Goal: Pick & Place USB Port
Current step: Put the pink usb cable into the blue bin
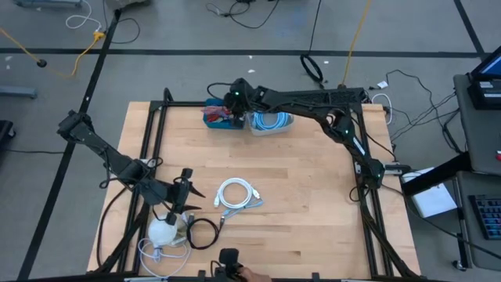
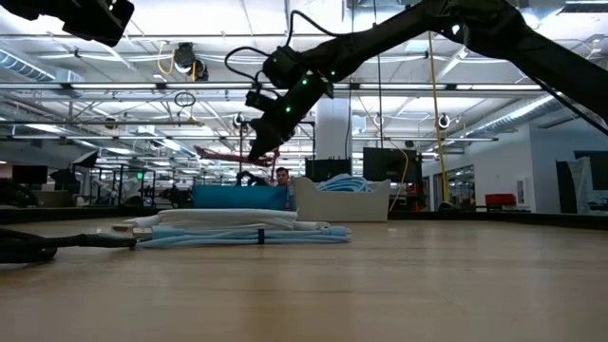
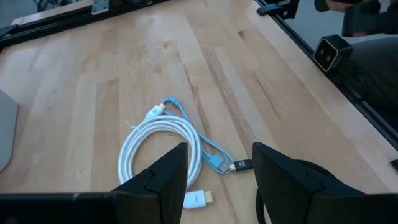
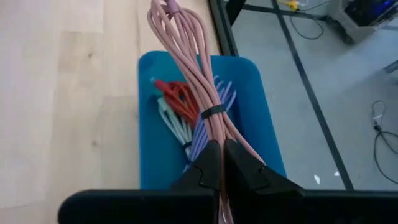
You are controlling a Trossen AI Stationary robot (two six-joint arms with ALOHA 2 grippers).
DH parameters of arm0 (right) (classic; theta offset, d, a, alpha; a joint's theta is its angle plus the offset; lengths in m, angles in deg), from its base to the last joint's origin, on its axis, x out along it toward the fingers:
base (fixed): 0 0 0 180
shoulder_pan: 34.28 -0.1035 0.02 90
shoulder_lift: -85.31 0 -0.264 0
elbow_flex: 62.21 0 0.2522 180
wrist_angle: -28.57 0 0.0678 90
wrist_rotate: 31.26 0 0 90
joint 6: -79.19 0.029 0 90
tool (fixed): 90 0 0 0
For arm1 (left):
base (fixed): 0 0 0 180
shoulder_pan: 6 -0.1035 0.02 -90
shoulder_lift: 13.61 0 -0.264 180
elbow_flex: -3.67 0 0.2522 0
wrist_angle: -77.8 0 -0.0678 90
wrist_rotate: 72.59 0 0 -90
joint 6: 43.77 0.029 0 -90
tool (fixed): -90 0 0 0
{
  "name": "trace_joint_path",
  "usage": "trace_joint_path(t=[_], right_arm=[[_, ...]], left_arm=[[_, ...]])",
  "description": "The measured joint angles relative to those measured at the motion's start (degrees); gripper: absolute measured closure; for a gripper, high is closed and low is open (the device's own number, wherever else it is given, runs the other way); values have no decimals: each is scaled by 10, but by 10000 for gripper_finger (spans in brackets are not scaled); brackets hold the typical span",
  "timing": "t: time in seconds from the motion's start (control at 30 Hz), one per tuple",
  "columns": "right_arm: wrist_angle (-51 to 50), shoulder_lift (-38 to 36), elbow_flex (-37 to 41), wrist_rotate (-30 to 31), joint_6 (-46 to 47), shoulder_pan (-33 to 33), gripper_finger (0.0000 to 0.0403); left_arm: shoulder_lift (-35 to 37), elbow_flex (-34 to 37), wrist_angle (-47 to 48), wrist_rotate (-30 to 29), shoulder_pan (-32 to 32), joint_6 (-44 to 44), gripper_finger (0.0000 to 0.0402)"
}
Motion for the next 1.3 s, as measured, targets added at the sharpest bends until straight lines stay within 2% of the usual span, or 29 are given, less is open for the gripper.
trace_joint_path(t=[0.67,0.8,1.3], right_arm=[[4,21,3,3,21,8,403],[50,27,14,5,22,7,403],[16,37,16,5,27,9,403]], left_arm=[[0,0,4,-2,16,-19,218],[0,0,3,-13,24,-24,218],[0,0,4,-16,26,-25,218]])
